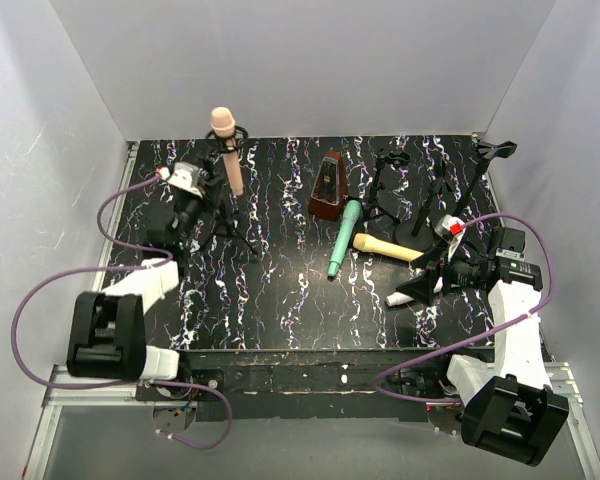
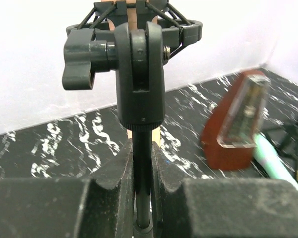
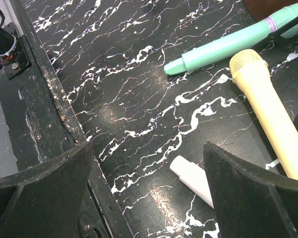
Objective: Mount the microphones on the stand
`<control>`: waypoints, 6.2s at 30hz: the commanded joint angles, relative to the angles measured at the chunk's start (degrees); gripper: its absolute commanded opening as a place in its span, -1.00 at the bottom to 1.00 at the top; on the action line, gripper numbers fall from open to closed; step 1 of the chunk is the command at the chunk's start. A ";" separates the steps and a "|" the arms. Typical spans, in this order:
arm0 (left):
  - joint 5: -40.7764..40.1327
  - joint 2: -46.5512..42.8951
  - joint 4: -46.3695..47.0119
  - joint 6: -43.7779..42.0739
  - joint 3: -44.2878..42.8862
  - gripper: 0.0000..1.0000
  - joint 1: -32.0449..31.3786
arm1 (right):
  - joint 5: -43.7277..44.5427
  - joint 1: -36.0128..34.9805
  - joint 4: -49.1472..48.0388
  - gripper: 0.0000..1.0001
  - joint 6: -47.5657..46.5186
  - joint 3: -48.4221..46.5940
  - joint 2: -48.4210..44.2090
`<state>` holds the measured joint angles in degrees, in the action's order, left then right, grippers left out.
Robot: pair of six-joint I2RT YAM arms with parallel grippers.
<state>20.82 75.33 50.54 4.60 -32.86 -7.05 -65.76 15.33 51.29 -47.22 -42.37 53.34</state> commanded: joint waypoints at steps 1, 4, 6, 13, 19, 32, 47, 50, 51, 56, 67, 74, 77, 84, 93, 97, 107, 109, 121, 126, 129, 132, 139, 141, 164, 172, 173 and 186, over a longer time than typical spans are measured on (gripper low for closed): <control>6.86 7.00 17.03 5.32 -9.05 -1.00 6.77 | -0.78 0.22 0.30 0.94 -1.20 0.01 0.18; 9.58 13.24 20.81 8.48 -13.70 -1.00 12.57 | -0.43 0.22 0.22 0.94 -1.12 0.09 0.27; 12.47 17.55 23.62 10.07 -17.04 -1.00 15.12 | -0.25 0.22 0.30 0.94 -1.20 0.18 0.71; 16.62 28.63 24.95 9.02 -26.72 -1.00 19.00 | -0.16 0.31 0.57 0.94 -1.38 0.10 2.64; 19.61 35.05 26.53 8.76 -31.03 -1.00 21.02 | -0.77 0.31 2.67 0.94 -3.40 -0.08 4.05; 22.34 36.20 25.75 8.14 -29.02 -0.78 21.55 | -0.95 0.66 3.91 0.94 -4.46 -0.43 4.67; 22.51 35.59 24.34 9.90 -29.01 -0.43 21.55 | -1.22 0.93 3.91 0.94 -4.37 -0.43 3.61; 22.25 34.98 23.81 9.64 -28.58 -0.33 21.55 | -1.22 1.01 4.00 0.94 -4.46 -0.43 3.53; 22.16 34.89 23.46 9.46 -28.40 -0.31 21.55 | -1.22 1.02 4.00 0.94 -4.37 -0.43 3.61; 20.76 33.66 23.28 9.20 -27.00 0.07 21.55 | -1.39 1.02 4.00 0.94 -4.63 -0.43 3.26; 10.57 26.63 21.09 9.46 -20.23 0.96 22.78 | -2.01 1.02 4.44 0.94 -4.99 -0.61 2.56; 3.36 17.76 14.95 10.16 -14.08 0.96 23.22 | -2.89 1.02 5.23 0.94 -5.95 -0.96 1.68; -0.77 10.12 7.32 10.78 -11.44 0.96 23.13 | -3.06 1.02 5.31 0.94 -5.86 -0.87 0.71; -0.44 -6.67 -13.07 18.15 -5.38 0.96 23.22 | -2.36 0.93 4.09 0.94 -4.90 -0.61 -1.48; 9.05 -15.65 -37.42 25.11 -5.45 0.96 22.61 | 0.36 1.01 4.95 0.94 -1.29 -4.38 -3.77; 13.27 -16.53 -46.75 22.39 -8.26 0.96 19.71 | 3.61 1.02 7.33 0.95 -1.21 -8.16 -4.91; 11.26 -17.76 -60.12 9.82 -9.07 0.96 4.07 | 7.30 0.93 5.41 0.91 10.64 -12.03 -8.25; 11.00 -18.29 -60.30 8.41 -7.40 0.96 2.14 | 8.18 1.02 4.18 0.91 13.02 -12.21 -9.48; 13.37 -18.64 -60.74 7.09 -5.55 0.96 0.98 | 12.75 1.02 13.91 0.90 8.75 -20.90 -6.59; 12.06 -18.82 -61.09 6.82 -5.81 0.96 0.98 | 16.62 1.02 14.90 0.94 7.49 -26.18 -6.67; 11.18 -18.73 -61.18 6.91 -5.81 0.96 0.98 | 16.89 0.93 12.36 0.97 10.38 -28.20 -6.58; 11.26 -18.55 -61.27 6.91 -5.90 0.96 0.98 | 17.33 1.01 9.28 0.97 14.60 -29.96 -6.06; 11.26 -18.73 -61.27 6.74 -5.81 0.96 0.98 | 19.00 1.02 5.75 0.96 21.20 -34.88 -1.67; 11.17 -18.64 -61.27 6.74 -5.81 0.96 0.98 | 19.87 0.93 5.84 0.96 22.60 -36.81 -0.09; 11.09 -17.85 -61.71 6.65 -6.07 0.96 0.90 | 28.14 0.58 6.72 0.71 31.05 -57.91 16.35; 11.35 -17.24 -61.79 6.56 -6.16 0.96 0.90 | 30.59 -2.14 1.46 0.49 32.72 -56.16 19.87; 11.44 -17.06 -61.79 6.56 -6.25 0.96 0.90 | 31.56 -2.58 0.32 0.48 32.55 -55.63 20.13; 11.26 -16.88 -61.88 6.21 -6.16 0.96 0.81 | 51.07 -13.22 -10.24 0.47 28.68 -51.85 26.90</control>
<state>32.10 58.74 -11.20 11.88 -38.28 -5.87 -21.32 2.57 46.65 -17.76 -94.72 79.88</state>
